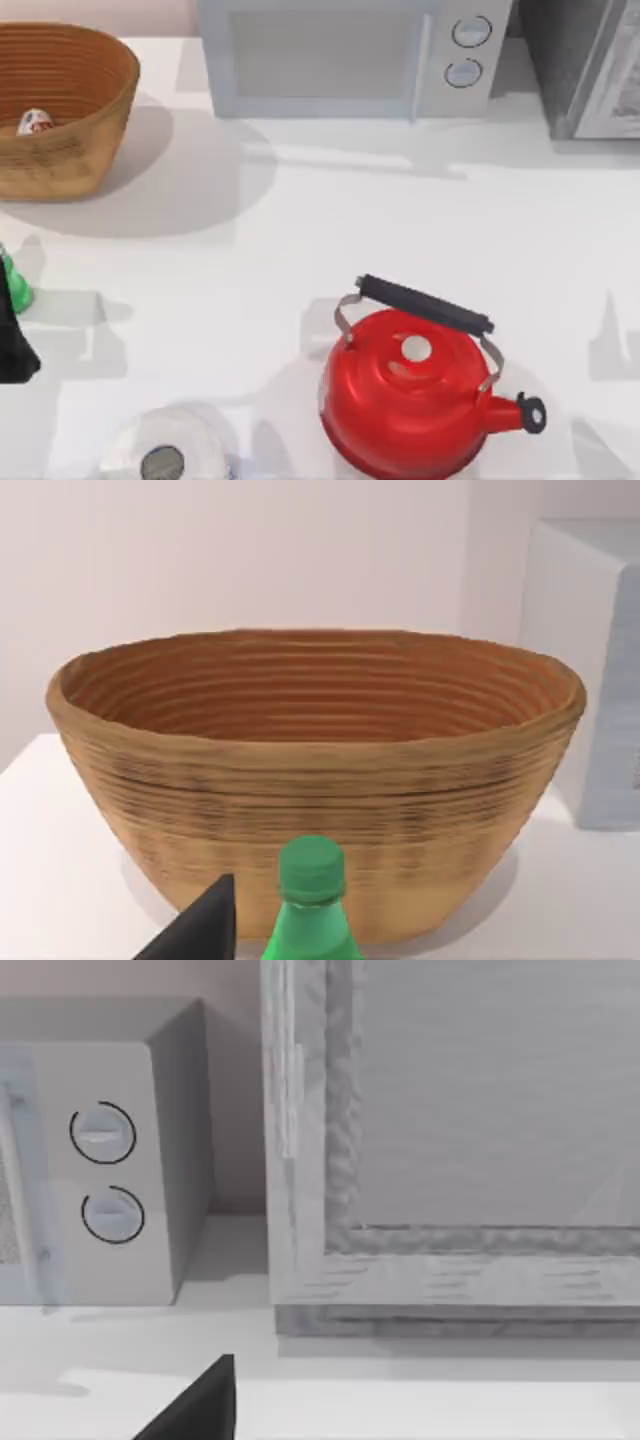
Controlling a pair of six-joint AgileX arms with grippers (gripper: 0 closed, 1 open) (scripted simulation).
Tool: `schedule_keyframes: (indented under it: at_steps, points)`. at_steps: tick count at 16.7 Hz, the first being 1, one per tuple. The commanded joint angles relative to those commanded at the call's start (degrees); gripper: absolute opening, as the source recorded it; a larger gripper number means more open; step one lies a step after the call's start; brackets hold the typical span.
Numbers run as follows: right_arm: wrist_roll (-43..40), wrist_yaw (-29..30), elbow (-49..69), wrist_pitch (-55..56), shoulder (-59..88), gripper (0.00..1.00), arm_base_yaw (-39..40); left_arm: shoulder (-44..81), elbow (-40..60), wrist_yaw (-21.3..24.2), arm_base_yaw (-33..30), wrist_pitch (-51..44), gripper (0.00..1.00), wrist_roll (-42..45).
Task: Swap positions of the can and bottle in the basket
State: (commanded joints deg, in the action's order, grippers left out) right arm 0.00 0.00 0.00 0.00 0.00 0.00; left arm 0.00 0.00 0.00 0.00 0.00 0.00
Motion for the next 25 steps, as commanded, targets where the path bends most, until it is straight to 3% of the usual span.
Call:
schedule_keyframes:
  at_steps: [5, 10, 16, 25]
  points:
    - [0.00, 0.00, 0.00, 0.00, 0.00, 1.00, 0.00, 2.96, 1.14, -0.27, 0.41, -2.12, 1.00, -0.11]
    - [0.00, 0.00, 0.00, 0.00, 0.00, 1.00, 0.00, 15.83, 10.94, -0.50, 1.29, -9.58, 1.00, -0.07]
    - [0.00, 0.00, 0.00, 0.00, 0.00, 1.00, 0.00, 38.96, 34.61, 0.29, 1.83, -21.51, 1.00, 0.62]
    - [0.00, 0.00, 0.00, 0.00, 0.00, 1.00, 0.00, 82.66, 79.82, 2.00, 2.74, -45.08, 1.00, 2.38]
